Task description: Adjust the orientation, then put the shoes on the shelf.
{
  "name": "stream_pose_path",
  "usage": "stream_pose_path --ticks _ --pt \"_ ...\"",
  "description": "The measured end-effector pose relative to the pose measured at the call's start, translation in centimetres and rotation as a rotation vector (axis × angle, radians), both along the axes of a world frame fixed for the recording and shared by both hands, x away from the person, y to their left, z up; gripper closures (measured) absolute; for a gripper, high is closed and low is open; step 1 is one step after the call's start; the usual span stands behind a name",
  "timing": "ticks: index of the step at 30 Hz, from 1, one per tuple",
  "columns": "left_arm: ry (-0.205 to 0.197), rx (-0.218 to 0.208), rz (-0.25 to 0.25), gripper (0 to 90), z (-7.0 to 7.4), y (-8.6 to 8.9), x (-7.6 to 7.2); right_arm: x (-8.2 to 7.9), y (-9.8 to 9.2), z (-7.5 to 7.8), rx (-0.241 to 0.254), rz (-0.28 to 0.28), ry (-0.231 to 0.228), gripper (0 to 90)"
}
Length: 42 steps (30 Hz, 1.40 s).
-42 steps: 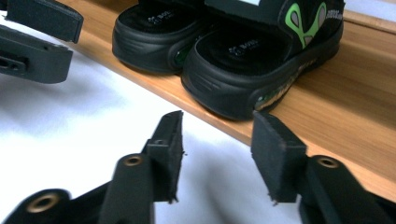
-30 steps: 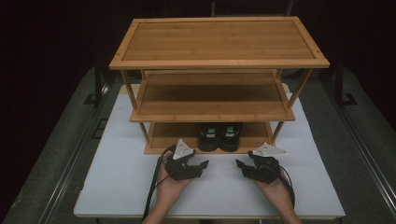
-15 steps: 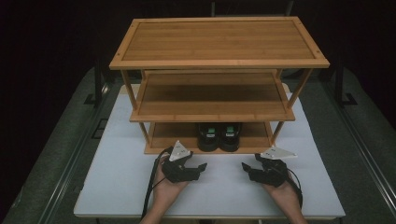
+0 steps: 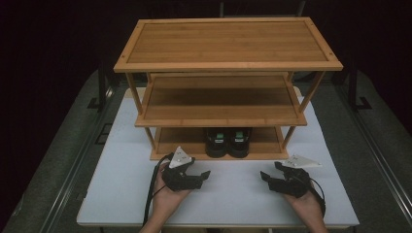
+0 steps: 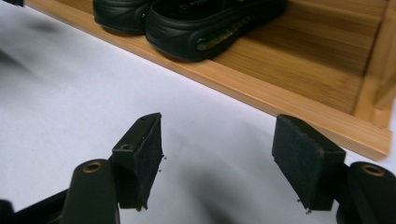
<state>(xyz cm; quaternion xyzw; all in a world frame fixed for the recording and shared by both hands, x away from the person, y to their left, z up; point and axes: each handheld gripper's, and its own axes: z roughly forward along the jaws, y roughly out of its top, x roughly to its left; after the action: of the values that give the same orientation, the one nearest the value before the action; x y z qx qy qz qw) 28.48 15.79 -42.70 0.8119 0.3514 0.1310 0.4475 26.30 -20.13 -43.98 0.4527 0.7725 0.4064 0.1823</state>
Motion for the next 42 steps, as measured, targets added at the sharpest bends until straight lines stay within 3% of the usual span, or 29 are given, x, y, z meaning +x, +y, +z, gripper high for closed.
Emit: stream_pose_path --ticks 20,42 --pt "-0.011 0.007 0.012 23.9 0.5 3.3 -1.2 -1.1 -1.3 0.4 0.003 -0.006 -0.001 31.2" --pt "0.002 0.012 0.044 23.3 0.0 6.0 -2.1 -2.8 -3.7 -0.7 0.007 -0.038 0.026 30.2"
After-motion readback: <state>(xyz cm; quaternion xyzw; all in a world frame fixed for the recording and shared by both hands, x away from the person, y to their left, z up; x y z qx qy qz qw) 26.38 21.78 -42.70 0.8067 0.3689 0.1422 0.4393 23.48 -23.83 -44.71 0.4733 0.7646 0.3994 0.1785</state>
